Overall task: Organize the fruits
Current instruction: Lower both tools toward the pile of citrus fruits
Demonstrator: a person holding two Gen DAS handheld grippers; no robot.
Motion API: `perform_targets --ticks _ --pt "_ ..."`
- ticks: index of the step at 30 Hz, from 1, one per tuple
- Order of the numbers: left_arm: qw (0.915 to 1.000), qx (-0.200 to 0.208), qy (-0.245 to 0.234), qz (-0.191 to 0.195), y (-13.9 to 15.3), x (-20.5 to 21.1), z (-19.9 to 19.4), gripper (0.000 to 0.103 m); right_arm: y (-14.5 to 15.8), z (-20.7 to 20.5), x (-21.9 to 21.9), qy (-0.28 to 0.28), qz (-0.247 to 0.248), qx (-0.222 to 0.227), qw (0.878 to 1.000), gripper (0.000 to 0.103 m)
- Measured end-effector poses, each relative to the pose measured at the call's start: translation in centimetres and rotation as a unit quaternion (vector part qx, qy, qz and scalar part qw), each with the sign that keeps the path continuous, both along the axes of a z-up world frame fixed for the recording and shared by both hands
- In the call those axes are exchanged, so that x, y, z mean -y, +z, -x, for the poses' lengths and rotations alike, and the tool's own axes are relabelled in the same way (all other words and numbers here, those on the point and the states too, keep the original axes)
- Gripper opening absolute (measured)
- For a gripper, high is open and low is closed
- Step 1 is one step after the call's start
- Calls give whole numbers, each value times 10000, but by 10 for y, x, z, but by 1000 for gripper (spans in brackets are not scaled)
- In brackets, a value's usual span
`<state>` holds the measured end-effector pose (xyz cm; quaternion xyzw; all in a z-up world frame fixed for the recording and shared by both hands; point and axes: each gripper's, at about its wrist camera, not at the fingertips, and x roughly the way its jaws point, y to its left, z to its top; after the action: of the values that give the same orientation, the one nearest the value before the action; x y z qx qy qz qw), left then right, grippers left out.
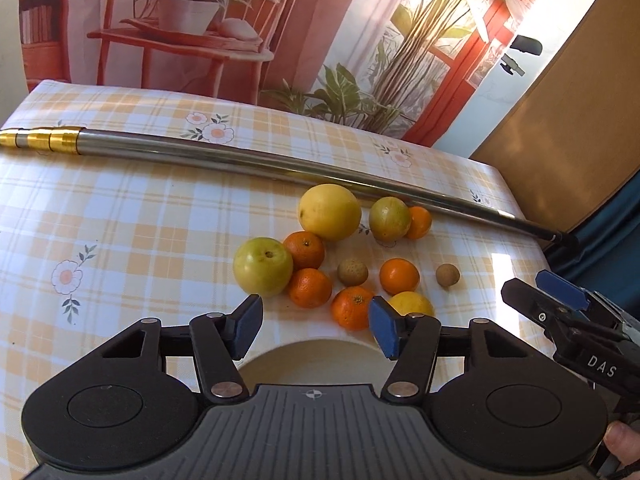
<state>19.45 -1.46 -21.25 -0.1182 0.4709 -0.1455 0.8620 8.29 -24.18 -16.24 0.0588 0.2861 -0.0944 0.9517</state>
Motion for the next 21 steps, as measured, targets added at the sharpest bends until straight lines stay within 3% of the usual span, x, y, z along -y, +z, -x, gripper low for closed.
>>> perform_targets --ticks 5,9,14,21 --pt "9972 -589 262 386 -18 3 -26 54 -6 -6 9 -35 -164 -79 9998 74" --pt "9950 -739 398 544 -24 8 -37 54 -11 -9 16 -66 -258 -112 9996 72" --pt "9951 -827 347 408 -29 18 -45 54 -15 -12 24 -99 -383 -120 9991 72" --pt "9984 -546 128 -18 -30 38 -46 53 -20 -12 33 -148 -533 -125 9984 72"
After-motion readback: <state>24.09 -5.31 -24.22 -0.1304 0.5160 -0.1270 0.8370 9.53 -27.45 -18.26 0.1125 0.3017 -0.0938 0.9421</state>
